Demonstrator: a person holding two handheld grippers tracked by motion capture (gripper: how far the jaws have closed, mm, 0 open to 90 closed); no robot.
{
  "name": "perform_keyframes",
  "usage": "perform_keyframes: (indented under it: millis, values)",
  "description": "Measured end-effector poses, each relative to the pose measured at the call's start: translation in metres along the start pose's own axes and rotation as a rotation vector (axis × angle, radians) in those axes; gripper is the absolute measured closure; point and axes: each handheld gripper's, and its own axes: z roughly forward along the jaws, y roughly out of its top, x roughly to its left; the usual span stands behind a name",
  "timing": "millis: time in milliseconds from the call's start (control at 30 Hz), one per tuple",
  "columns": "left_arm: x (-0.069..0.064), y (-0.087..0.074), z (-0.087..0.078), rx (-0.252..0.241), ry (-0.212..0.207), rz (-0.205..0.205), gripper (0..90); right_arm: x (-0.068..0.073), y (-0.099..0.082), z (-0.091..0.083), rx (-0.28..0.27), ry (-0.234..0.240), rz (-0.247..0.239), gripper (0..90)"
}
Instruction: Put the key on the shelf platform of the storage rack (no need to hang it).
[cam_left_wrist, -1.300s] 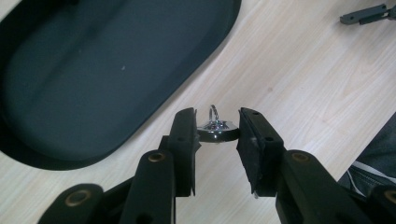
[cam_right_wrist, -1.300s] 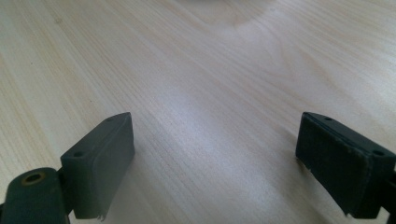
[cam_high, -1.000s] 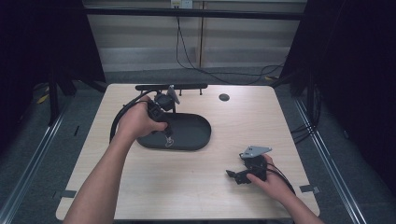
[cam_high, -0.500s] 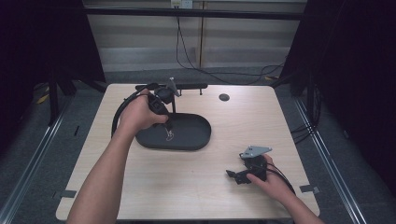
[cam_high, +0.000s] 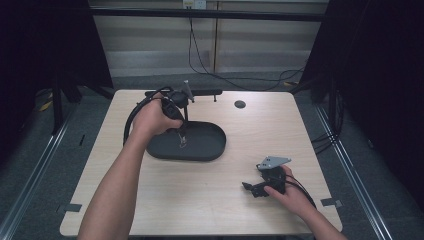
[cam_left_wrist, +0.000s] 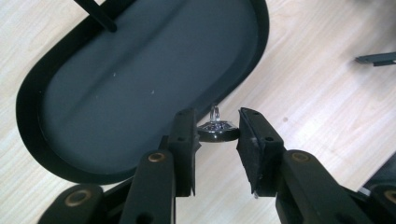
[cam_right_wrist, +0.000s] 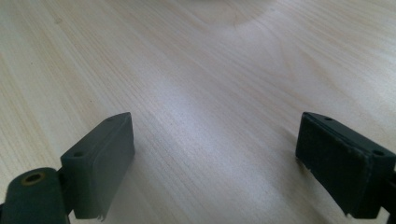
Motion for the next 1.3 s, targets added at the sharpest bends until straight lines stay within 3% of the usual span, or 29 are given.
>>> perform_keyframes:
  millis: [533,833,1300]
  values:
    - [-0.001,0.016,0.030,0.019,-0.006,0.002,67.5,0.000,0.000,0.000,0.000,0.001,0.001,11.1]
    - [0.005,0.017,0.044,0.023,-0.021,-0.021,67.5,0.000,0.000,0.000,-0.001,0.001,0.001,11.2]
    - [0.006,0.023,0.060,-0.004,-0.028,-0.039,67.5,0.000,0.000,0.000,-0.004,-0.004,-0.005,11.1]
